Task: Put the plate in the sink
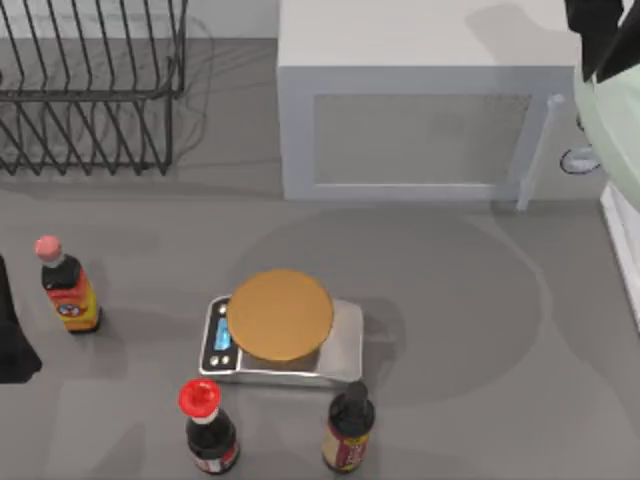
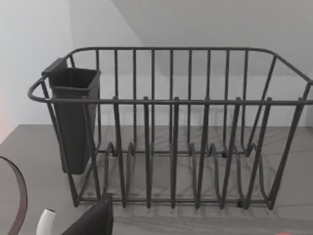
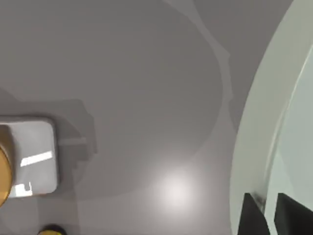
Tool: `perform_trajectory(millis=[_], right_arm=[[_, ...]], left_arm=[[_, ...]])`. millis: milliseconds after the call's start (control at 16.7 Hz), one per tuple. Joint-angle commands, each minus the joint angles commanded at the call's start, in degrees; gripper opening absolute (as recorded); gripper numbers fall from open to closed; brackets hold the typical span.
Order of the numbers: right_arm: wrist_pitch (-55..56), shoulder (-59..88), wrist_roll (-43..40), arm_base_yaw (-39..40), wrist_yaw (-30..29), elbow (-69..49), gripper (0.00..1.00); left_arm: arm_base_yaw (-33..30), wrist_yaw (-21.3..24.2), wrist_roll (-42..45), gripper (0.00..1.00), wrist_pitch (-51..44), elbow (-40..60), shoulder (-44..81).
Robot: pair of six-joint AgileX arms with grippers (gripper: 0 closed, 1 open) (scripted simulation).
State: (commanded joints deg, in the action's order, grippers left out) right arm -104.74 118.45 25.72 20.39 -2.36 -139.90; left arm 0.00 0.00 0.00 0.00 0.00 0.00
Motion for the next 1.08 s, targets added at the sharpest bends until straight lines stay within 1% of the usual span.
perform_trajectory(millis=[300, 480, 600, 780, 900, 1080], right_arm=[[-0.6, 12.3, -10.3, -14.8, -1.2, -11.9, 0.00], [0.6, 22.0, -17.7, -21.1, -0.9, -18.7, 0.00], [1.8, 28.3, -22.3, -23.4, -0.1, -22.2, 0.00], [3.5, 35.1, -27.5, -24.9, 1.3, -25.4, 0.00], [4.0, 36.8, -29.1, -25.1, 1.8, -26.2, 0.00], [4.0, 36.8, -29.1, -25.1, 1.8, -26.2, 0.00]], left_arm=[[0.0, 0.0, 0.0, 1.00, 0.0, 0.0, 0.0], [0.0, 0.0, 0.0, 1.00, 0.0, 0.0, 0.0], [0.0, 0.0, 0.0, 1.00, 0.0, 0.0, 0.0], [0.0, 0.0, 0.0, 1.00, 0.0, 0.0, 0.0], [0.0, 0.0, 0.0, 1.00, 0.0, 0.0, 0.0], [0.0, 0.0, 0.0, 1.00, 0.0, 0.0, 0.0]])
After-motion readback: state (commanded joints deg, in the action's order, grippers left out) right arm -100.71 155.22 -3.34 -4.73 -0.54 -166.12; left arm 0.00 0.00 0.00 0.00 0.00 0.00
